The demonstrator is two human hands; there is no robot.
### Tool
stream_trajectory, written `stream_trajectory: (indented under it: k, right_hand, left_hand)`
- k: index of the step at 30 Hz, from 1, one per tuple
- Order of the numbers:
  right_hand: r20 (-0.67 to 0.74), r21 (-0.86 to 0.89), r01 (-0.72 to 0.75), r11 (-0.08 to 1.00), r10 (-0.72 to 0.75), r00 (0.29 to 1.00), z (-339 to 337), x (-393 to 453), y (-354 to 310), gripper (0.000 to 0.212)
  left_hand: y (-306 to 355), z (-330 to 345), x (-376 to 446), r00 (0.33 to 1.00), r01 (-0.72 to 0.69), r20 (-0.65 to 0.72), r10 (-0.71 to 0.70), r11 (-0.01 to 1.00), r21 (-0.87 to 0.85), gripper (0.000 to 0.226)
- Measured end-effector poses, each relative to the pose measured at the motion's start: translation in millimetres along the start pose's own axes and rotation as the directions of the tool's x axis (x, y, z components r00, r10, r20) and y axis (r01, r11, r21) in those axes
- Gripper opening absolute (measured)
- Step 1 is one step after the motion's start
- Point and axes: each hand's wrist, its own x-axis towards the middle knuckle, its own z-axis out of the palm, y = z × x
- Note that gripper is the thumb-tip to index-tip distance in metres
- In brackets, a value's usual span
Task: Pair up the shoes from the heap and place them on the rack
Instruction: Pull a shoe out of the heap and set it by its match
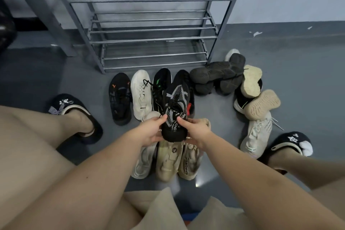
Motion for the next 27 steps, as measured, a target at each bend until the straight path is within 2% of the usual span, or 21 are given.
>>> stream_trajectory:
  k: [4, 10, 13, 20, 27]
  right_hand:
    - [-0.008, 0.019, -0.032, 0.999, 0.032, 0.999, 0.0, -3.3, 9.8, 0.032]
    - [-0.055, 0.067, -0.057, 0.996, 0.061, 0.997, -20.1, 2.7, 17.4, 0.041]
    - [-0.083, 0.141, -0.090, 0.986, 0.102, 0.991, -35.9, 4.3, 24.2, 0.041]
    - [-0.195, 0.167, -0.123, 0.978, 0.155, 0.968, -95.9, 4.2, 47.5, 0.041]
    - [-0.279, 0.117, -0.213, 0.970, 0.238, 0.930, -140.8, -2.9, 78.5, 0.019]
  left_hand:
    - [-8.2, -1.9, 1.1, 0.999, 0.043, 0.019, -0.043, 0.999, 0.024, 0.036]
    - [-9.9, 16.7, 5.9, 0.997, 0.049, 0.057, -0.053, 0.996, 0.071, 0.020]
    - [-12.7, 31.4, 12.4, 0.993, 0.069, 0.082, -0.081, 0.988, 0.136, 0.021]
    - [-29.8, 91.0, 27.7, 0.973, 0.126, 0.156, -0.170, 0.958, 0.258, 0.030]
    - [-59.7, 139.2, 35.1, 0.951, 0.213, 0.140, -0.275, 0.913, 0.349, 0.030]
